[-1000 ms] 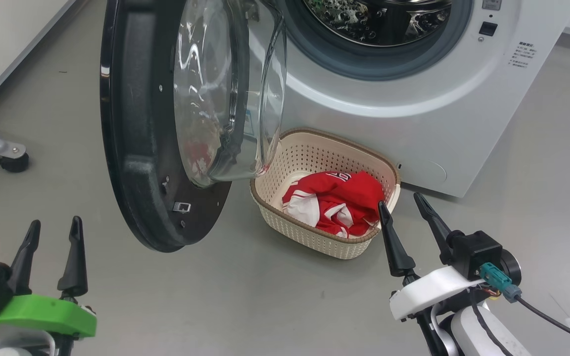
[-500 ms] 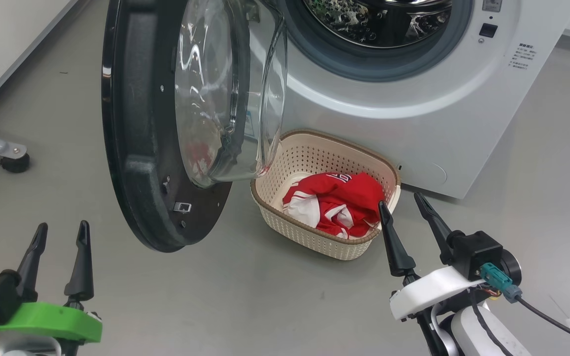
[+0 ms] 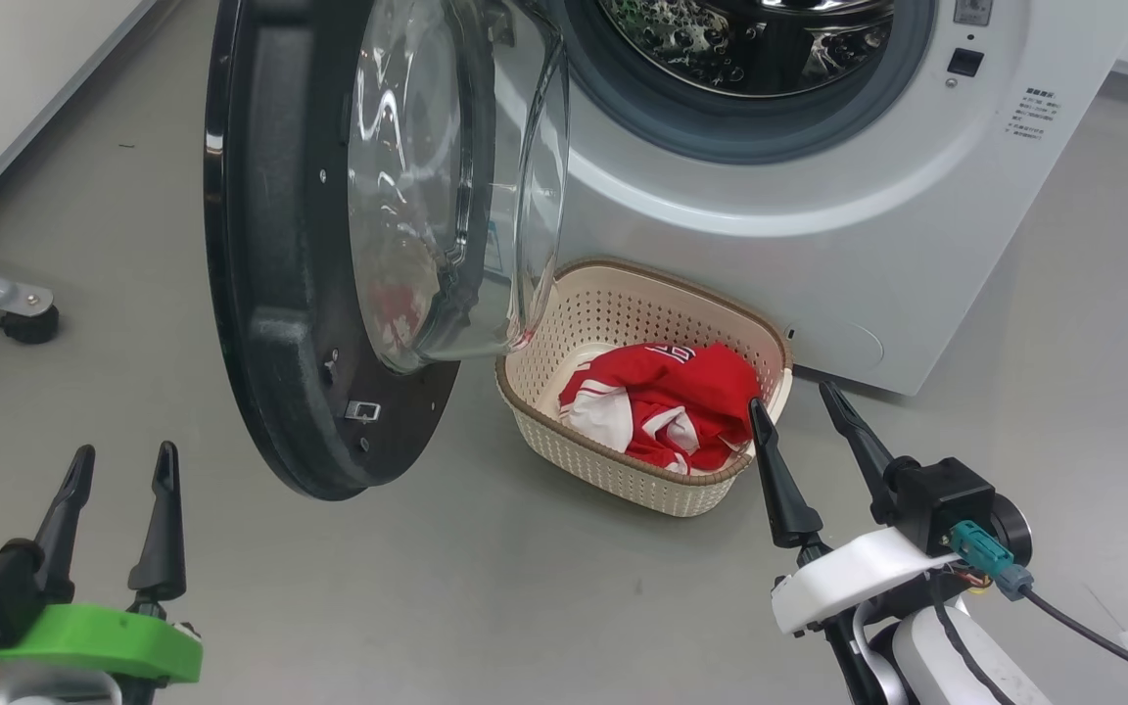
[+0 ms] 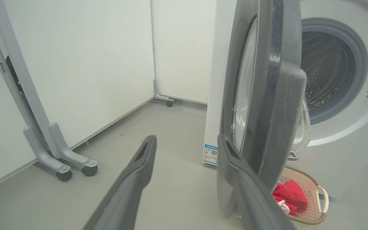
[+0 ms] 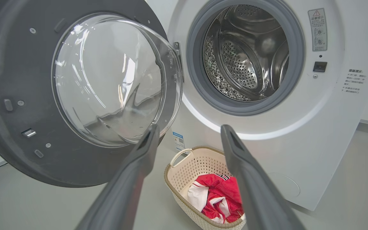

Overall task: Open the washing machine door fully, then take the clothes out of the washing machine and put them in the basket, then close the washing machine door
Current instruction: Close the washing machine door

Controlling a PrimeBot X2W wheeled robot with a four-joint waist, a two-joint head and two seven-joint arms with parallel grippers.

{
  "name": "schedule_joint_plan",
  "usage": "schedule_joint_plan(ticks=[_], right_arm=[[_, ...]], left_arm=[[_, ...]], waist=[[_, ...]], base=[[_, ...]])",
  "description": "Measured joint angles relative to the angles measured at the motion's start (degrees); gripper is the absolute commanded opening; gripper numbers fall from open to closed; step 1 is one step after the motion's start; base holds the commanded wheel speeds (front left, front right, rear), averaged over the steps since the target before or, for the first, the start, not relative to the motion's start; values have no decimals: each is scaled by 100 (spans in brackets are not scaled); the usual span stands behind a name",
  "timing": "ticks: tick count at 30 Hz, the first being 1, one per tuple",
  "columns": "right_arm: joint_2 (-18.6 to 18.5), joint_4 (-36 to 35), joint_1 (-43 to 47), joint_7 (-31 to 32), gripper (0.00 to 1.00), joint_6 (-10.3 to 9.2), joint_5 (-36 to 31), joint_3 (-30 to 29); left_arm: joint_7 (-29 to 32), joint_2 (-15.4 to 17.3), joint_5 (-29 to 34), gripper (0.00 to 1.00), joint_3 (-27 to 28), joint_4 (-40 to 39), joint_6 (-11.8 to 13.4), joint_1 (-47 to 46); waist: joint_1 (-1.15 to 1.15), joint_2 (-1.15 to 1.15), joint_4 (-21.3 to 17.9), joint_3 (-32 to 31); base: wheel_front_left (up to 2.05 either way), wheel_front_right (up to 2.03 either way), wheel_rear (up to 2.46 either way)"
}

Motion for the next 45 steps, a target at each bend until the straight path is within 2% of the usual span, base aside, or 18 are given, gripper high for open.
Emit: schedule_joint_plan(ticks=[34, 35, 36, 37, 45], right_arm=[[-4, 22, 0, -25, 100, 0, 53, 5], [-4, 23, 0, -25, 100, 0, 53, 7], [-4, 25, 0, -25, 100, 0, 53, 9], [-4, 26, 0, -25, 100, 0, 53, 11], [-5, 45, 0, -26, 100, 0, 53, 34]], left_arm=[[-55, 12, 0, 100, -102, 164, 0, -8], [-56, 12, -10, 70, -104, 190, 0, -8], [-56, 12, -16, 24, -110, 218, 0, -8], [-55, 12, -16, 0, -114, 233, 0, -8], [-56, 76, -16, 0, -183, 236, 0, -8]], waist=[[0, 0, -6, -34], [0, 0, -6, -36], [0, 0, -7, -39], [0, 0, -8, -43], [0, 0, -11, -60]], base=[[0, 0, 0], [0, 0, 0], [0, 0, 0], [0, 0, 0], [0, 0, 0]])
